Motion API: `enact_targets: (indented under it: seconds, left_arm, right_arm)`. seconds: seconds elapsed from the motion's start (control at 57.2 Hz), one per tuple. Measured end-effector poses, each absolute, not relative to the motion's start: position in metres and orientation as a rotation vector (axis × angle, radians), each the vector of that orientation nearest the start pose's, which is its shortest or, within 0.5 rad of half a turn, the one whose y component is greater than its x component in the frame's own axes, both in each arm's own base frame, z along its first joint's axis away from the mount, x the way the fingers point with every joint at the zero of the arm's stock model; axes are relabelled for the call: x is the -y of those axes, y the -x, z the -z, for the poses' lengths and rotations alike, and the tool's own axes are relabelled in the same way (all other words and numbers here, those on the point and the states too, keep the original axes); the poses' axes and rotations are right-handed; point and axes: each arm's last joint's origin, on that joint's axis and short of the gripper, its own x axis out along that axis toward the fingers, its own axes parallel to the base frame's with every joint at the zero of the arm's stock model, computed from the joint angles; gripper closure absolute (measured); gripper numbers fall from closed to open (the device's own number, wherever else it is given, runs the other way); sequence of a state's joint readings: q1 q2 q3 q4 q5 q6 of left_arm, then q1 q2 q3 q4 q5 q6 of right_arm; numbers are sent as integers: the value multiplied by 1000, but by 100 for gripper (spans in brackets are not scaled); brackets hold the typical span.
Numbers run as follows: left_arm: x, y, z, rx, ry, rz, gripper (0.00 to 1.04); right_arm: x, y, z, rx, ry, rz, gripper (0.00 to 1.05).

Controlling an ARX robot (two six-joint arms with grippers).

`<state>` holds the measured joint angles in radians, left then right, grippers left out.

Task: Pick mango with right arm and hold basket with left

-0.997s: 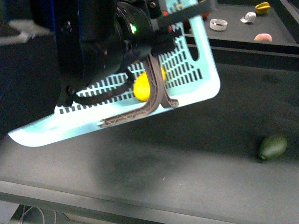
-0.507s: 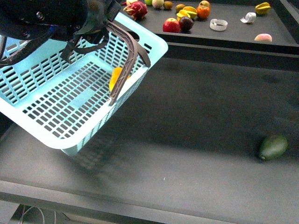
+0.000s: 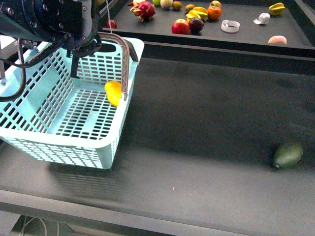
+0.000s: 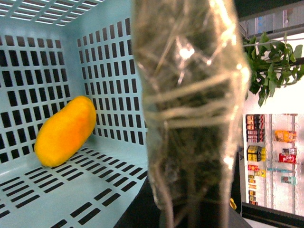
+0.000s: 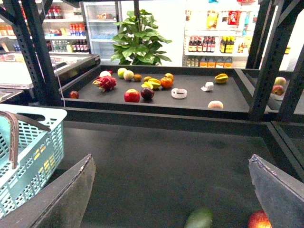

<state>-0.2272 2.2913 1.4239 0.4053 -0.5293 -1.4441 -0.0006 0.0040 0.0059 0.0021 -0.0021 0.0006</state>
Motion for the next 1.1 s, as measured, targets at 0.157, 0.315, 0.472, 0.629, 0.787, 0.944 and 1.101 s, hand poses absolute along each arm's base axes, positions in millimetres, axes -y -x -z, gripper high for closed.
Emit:
enact_targets:
  seconds: [0.157, 0.315, 0.472, 0.629, 0.787, 0.944, 1.101]
  left_arm:
    - [84, -474, -94, -145, 1273, -591, 100]
    - [84, -475, -93, -171, 1281, -592, 91]
    - [86, -474, -92, -209, 1244, -610, 55]
    - [84, -456, -106, -195, 1177, -610, 21]
    - [77, -433, -145, -128, 1132, -553, 9]
    - [67, -392, -176, -73, 1072, -518, 8]
    - [50, -340, -196, -27, 1022, -533, 8]
  right_arm:
    - [0, -98, -165, 4, -1, -1, 8]
    - [0, -98, -165, 4, -1, -2, 8]
    - [0, -98, -165, 4, -1, -1, 8]
    - [0, -98, -165, 4, -1, -1, 8]
    - [0, -98, -165, 4, -1, -2, 8]
    - [0, -98, -165, 4, -1, -1, 8]
    - [0, -98, -165, 4, -1, -1, 8]
